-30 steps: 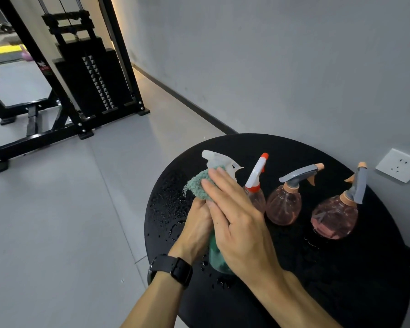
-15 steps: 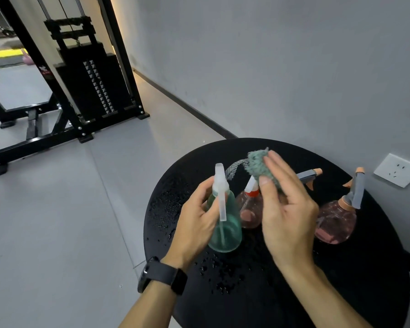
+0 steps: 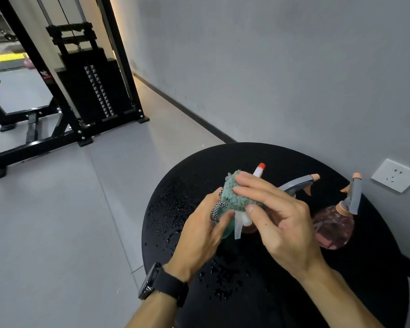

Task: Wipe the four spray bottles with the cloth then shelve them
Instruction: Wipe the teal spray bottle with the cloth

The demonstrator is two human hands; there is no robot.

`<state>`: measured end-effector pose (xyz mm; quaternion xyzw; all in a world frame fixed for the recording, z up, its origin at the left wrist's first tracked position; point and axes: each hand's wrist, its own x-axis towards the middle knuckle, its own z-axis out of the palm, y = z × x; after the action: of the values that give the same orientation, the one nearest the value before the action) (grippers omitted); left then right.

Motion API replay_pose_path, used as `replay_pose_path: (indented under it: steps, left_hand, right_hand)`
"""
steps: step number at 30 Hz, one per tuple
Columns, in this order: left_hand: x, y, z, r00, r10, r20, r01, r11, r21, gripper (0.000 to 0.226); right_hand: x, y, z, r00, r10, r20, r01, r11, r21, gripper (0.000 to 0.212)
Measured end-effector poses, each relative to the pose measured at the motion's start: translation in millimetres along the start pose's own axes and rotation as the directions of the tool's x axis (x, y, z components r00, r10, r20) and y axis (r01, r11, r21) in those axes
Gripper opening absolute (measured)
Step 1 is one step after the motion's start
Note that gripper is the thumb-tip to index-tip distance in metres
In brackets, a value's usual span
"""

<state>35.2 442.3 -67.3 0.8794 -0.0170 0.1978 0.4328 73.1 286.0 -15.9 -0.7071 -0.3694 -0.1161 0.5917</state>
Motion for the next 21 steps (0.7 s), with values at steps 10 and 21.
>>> replay_pose_path:
  steps: [10, 21]
  left_hand:
    - [-6.3, 2.0, 3.9, 0.990, 0.122, 0.064, -0.131, 0.979, 0.157, 0.040]
    - [-4.3, -8.5, -8.4, 0.983, -0.161, -0.091, 0.156, 0.986, -0.053, 0.037]
  right_hand:
    - [8.3, 14.5, -7.0, 0.996, 0.094, -0.010, -0.094, 0.989, -0.114, 0.034]
    - [1.8, 24.6, -9.1, 0.993, -0.082, -0.085, 0.049, 0.942, -0.333, 0.036]
